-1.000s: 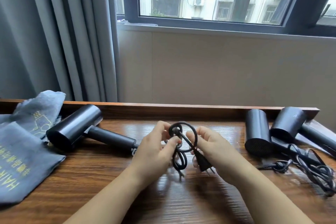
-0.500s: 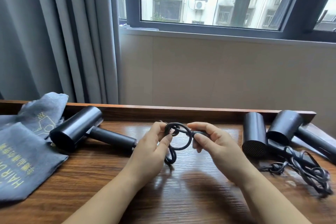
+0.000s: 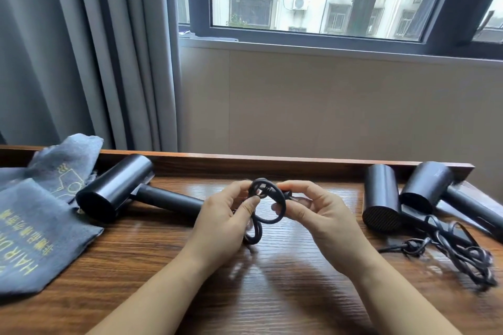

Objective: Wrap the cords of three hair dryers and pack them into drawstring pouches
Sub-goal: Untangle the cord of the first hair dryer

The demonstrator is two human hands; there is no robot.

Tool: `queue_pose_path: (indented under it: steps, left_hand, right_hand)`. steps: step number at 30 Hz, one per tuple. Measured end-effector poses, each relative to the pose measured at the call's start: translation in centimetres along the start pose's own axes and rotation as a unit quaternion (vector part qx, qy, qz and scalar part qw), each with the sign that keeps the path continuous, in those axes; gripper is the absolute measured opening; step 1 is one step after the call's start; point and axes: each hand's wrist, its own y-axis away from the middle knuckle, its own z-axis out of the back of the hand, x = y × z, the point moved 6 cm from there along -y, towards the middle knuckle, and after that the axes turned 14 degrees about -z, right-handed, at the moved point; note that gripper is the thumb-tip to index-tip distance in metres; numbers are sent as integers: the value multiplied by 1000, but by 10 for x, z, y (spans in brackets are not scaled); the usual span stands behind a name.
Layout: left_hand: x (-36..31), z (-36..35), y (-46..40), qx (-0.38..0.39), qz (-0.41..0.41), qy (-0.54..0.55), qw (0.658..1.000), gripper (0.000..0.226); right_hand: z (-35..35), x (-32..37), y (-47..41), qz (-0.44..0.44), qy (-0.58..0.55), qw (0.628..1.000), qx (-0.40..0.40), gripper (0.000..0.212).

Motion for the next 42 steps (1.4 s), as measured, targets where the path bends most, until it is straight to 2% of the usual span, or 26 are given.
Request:
queue_pose_path:
  steps: [5, 8, 11, 14, 20, 24, 27, 30, 32, 35, 42]
  left_hand:
    - [-3, -7, 3, 36, 8, 48, 998, 15]
    - [-5, -11, 5, 50, 16, 81, 995, 8]
    - [-7, -13, 4, 72, -2, 86, 994, 8]
    - [-7, -15, 5, 89, -9, 70, 993, 11]
    - [-8, -16, 7, 81, -27, 38, 996, 11]
    - [-4, -18, 6, 41, 33, 117, 992, 19]
    - [-1, -20, 7, 52, 83, 184, 978, 22]
    - [-1, -19, 8, 67, 110, 227, 965, 30]
    - [0, -20, 9, 86, 114, 231, 962, 38]
    - [-3, -26, 12, 101, 118, 260, 953, 33]
    - [-3, -24, 8, 102, 84, 292, 947, 19]
  right_hand:
    - [2, -4, -1, 4, 4, 1000, -23, 25]
    - [1, -6, 0, -10, -24, 1000, -7, 29]
    - [-1, -9, -1, -43, -42, 998, 31, 30]
    - [-1, -13, -3, -68, -44, 996, 46, 42]
    - [-2, -14, -2, -67, -23, 996, 48, 34]
    - [-6, -14, -2, -55, 8, 998, 27, 33]
    - [-11, -16, -3, -56, -6, 997, 49, 35]
    - [-13, -15, -3, -47, 1, 997, 64, 45]
    - [-15, -14, -1, -29, 23, 998, 55, 53]
    - [-19, -16, 0, -6, 84, 996, 32, 61]
    - [-10, -6, 3, -58, 26, 988, 139, 41]
